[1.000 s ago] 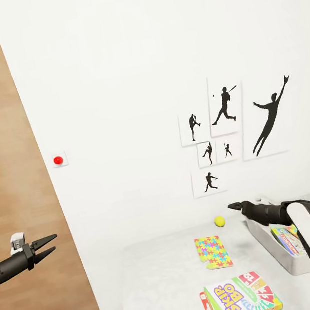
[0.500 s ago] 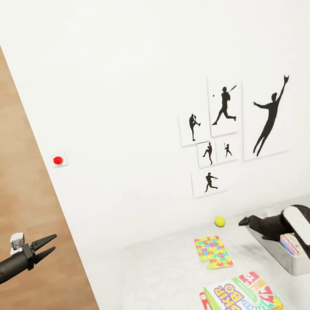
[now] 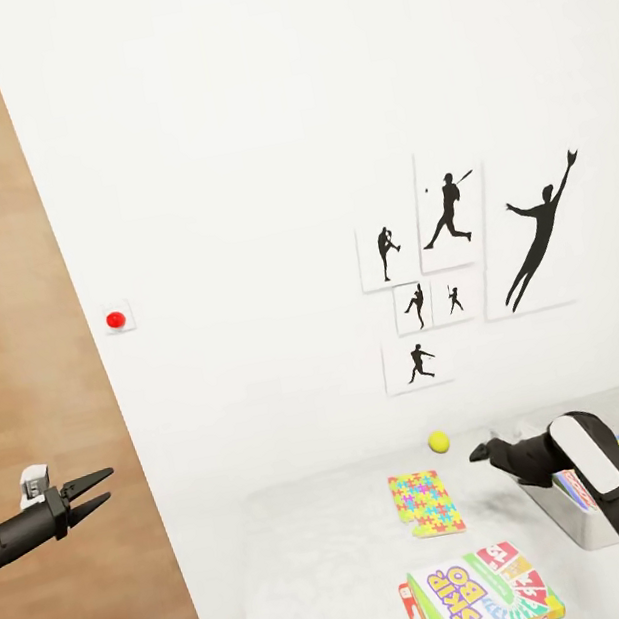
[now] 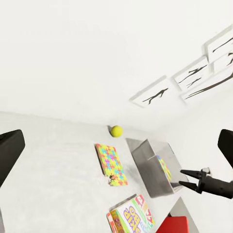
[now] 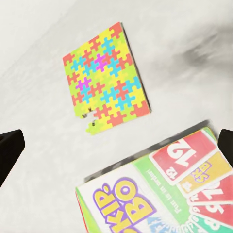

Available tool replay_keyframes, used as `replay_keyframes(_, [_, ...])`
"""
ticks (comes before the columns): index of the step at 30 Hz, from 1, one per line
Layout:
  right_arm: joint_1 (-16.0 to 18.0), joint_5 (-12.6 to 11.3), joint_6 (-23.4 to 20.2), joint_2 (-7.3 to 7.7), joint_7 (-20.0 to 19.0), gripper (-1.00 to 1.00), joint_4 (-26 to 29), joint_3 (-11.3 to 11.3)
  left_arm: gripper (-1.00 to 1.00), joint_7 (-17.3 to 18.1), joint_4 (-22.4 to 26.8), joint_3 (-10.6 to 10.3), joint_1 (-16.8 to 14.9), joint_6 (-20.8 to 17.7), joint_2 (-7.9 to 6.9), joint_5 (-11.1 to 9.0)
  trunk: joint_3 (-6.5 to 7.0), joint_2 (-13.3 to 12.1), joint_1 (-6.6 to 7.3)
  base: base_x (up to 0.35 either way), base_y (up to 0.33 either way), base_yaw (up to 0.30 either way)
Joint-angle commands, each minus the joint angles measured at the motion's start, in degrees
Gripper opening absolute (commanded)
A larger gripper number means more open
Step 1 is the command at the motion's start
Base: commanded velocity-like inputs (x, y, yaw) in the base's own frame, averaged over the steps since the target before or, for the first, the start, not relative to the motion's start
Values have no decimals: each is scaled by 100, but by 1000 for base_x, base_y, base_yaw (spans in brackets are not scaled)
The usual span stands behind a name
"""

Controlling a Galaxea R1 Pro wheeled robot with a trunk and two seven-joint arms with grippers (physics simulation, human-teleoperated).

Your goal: Put all the toys in the child's room - the three board games (two on the bed and one on the table), the two jigsaw puzzles on the table, and the tennis ball on the table - inside the toy box on the table in the child's room.

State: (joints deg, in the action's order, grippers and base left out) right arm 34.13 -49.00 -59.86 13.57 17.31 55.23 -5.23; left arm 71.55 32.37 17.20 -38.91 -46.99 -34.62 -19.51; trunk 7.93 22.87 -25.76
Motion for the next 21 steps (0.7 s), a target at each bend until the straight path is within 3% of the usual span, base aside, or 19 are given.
replay_keyframes(1, [3,-59,-14,-1,62,100,0,13,100,8,-2,2,-2,-47,0,-13,-8,5,-2,0,0,0])
replay_keyframes(21, [14,-63,-14,2,416,100,-239,117,100,8,-2,2,-2,-47,-9,-11,-178,5,-2,0,0,0])
